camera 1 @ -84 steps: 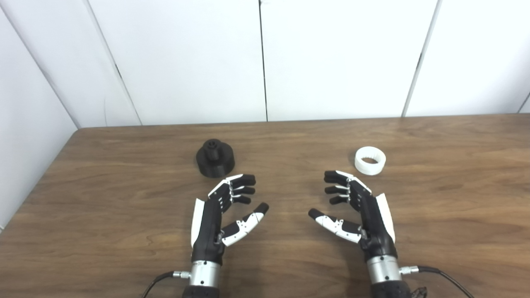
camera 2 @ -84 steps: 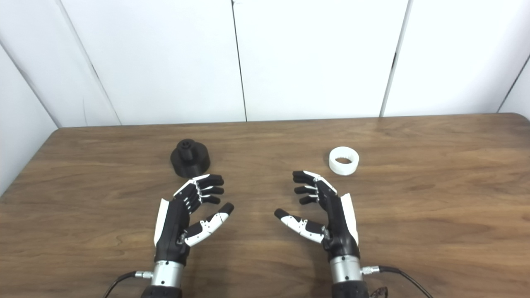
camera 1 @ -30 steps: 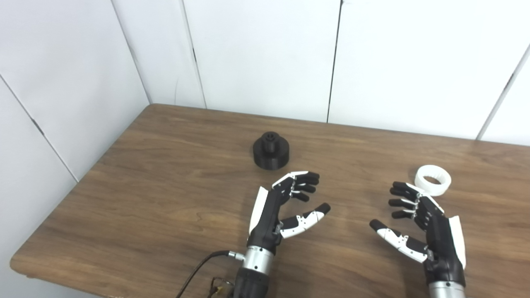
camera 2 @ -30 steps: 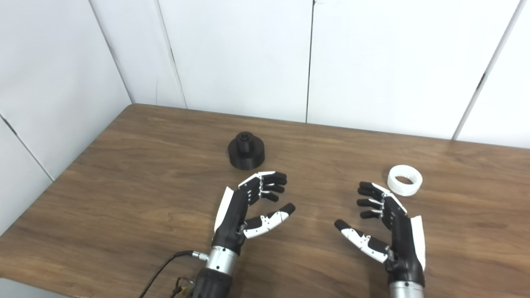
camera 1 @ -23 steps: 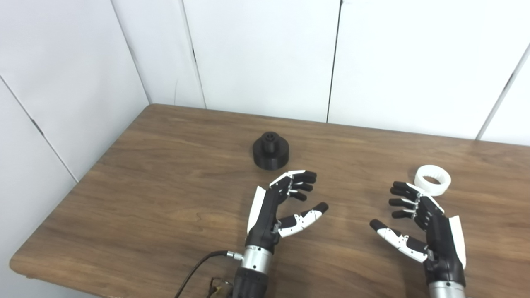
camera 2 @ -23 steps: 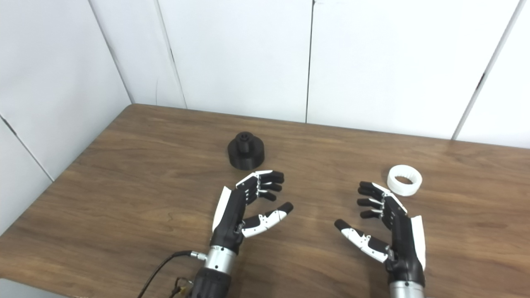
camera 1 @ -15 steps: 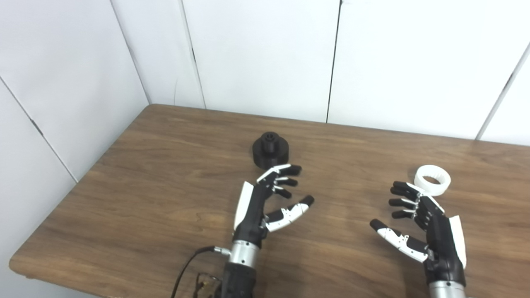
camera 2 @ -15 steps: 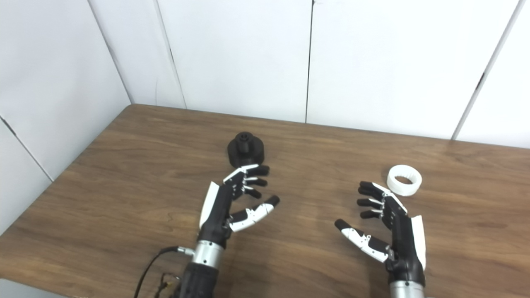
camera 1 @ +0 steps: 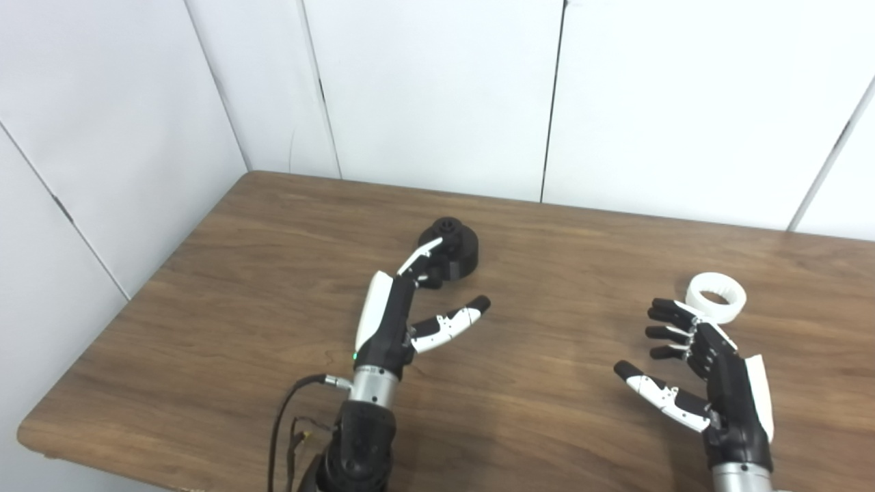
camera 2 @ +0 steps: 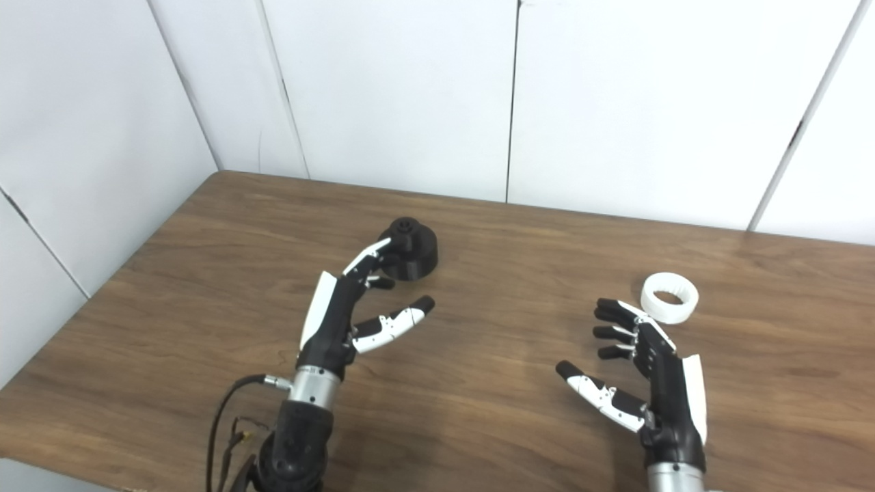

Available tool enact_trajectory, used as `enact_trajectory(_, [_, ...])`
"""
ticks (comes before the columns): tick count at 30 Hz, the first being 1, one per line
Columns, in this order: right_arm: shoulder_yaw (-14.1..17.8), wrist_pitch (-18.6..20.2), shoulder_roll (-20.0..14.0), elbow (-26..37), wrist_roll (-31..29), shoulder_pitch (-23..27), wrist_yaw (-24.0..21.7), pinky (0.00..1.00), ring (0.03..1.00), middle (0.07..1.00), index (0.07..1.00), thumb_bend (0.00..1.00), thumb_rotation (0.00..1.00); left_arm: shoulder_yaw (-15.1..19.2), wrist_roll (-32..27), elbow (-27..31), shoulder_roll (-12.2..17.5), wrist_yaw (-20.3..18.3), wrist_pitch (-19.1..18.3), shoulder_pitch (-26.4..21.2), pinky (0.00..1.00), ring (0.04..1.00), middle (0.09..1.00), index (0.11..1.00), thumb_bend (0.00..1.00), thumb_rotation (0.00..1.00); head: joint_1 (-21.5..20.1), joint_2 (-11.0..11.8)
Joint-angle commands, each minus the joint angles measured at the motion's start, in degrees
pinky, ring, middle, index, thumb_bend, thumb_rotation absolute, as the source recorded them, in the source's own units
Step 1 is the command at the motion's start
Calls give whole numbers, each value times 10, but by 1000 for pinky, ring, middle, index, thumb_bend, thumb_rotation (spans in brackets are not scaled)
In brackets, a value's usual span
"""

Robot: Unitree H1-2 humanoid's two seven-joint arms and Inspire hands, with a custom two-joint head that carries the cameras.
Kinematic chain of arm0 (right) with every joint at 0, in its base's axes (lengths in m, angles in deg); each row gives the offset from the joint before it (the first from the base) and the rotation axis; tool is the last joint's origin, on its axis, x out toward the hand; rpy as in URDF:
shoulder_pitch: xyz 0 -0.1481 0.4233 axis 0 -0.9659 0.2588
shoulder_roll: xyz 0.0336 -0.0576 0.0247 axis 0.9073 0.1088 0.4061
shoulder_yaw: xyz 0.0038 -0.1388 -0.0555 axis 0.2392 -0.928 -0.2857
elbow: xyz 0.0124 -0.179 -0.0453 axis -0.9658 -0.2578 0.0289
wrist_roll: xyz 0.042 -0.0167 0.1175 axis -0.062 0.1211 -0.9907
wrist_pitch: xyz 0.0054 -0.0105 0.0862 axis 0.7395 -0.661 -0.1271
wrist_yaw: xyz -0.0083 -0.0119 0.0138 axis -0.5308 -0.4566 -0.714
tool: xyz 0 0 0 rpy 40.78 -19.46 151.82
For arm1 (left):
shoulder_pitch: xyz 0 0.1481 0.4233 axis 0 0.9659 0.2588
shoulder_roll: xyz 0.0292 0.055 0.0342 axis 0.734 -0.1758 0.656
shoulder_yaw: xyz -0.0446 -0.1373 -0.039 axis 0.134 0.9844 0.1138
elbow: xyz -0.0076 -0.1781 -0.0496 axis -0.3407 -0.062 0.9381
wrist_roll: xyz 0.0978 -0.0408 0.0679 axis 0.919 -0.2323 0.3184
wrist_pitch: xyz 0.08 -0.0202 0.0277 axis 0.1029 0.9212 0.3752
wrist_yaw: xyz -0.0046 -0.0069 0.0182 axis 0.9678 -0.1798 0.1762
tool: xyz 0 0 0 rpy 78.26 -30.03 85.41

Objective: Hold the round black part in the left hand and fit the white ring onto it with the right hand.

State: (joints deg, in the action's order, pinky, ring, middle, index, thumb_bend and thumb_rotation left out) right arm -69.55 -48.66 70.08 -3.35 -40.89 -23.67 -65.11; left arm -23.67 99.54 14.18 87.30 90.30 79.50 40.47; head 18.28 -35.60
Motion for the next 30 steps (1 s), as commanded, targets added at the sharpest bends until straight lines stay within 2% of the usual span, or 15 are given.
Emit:
enact_trajectory(1, [5, -18, -7, -11, 4, 2, 2, 554, 666, 725, 727, 715, 81, 6, 11, 13, 8, 7, -1, -30, 757, 879, 896, 849, 670, 336, 0, 0])
enact_trajectory(4, [6, -18, -8, -11, 5, 3, 2, 556, 662, 722, 726, 718, 80, 11, 20, 9, 13, 10, -15, -40, 839, 921, 919, 865, 683, 341, 0, -1])
enact_trajectory(9, [6, -15, -10, -10, 5, 4, 2, 543, 654, 720, 722, 721, 80, 16, 30, -3, 30, 11, -23, -61, 899, 935, 929, 890, 680, 377, 0, -1])
enact_trajectory(18, [7, -22, -13, -17, 5, 6, 4, 523, 632, 710, 721, 726, 100, 24, 38, -56, 69, 14, -25, -114, 818, 928, 942, 901, 723, 373, -3, 1])
enact_trajectory(27, [7, -17, -15, -13, 7, 5, 2, 517, 630, 713, 722, 727, 123, 18, 49, -111, 95, 15, -34, -154, 847, 959, 952, 907, 792, 380, -7, 1])
enact_trajectory(30, [8, -12, -16, -10, 9, 4, 1, 518, 631, 717, 725, 724, 132, 10, 67, -126, 101, 6, -64, -169, 889, 991, 977, 915, 823, 414, -8, 1])
